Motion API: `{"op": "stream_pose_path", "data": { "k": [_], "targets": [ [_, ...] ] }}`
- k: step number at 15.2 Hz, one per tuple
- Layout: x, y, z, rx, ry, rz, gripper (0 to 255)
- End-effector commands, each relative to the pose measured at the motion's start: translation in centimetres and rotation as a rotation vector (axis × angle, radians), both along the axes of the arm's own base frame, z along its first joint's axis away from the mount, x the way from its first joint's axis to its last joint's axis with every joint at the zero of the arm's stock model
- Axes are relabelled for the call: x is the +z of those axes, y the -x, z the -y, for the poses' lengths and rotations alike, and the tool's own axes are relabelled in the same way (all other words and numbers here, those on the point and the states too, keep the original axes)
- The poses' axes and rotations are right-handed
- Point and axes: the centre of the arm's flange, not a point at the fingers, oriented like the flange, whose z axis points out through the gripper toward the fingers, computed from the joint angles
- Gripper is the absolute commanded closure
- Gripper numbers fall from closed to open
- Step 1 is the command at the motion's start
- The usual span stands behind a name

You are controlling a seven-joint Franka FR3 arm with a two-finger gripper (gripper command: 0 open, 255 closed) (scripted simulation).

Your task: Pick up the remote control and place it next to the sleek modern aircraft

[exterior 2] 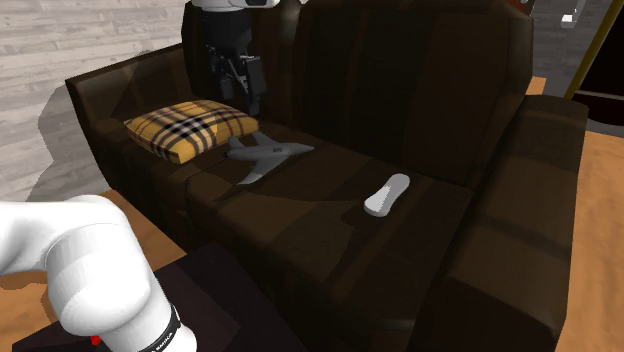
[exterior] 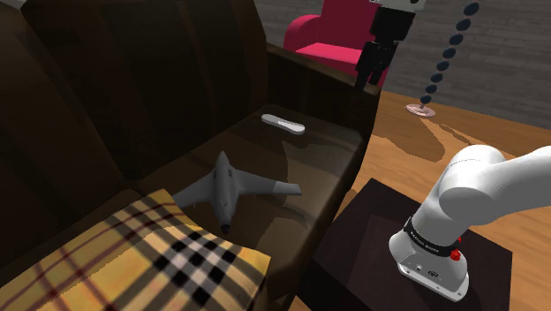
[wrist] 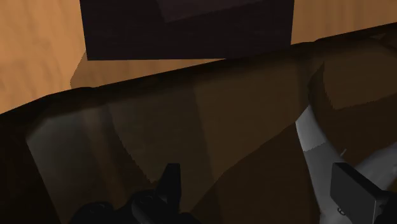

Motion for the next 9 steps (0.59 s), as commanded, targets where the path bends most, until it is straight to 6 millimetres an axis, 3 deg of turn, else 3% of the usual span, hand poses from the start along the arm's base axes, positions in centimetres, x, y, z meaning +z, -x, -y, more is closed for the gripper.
{"op": "stream_pose_path", "data": {
  "k": [1,9],
  "targets": [
    [0.0,0.0,0.0,0.000,0.000,0.000,0],
    [-5.9,-8.4,2.7,0.030,0.024,-0.014,0]
  ]
}}
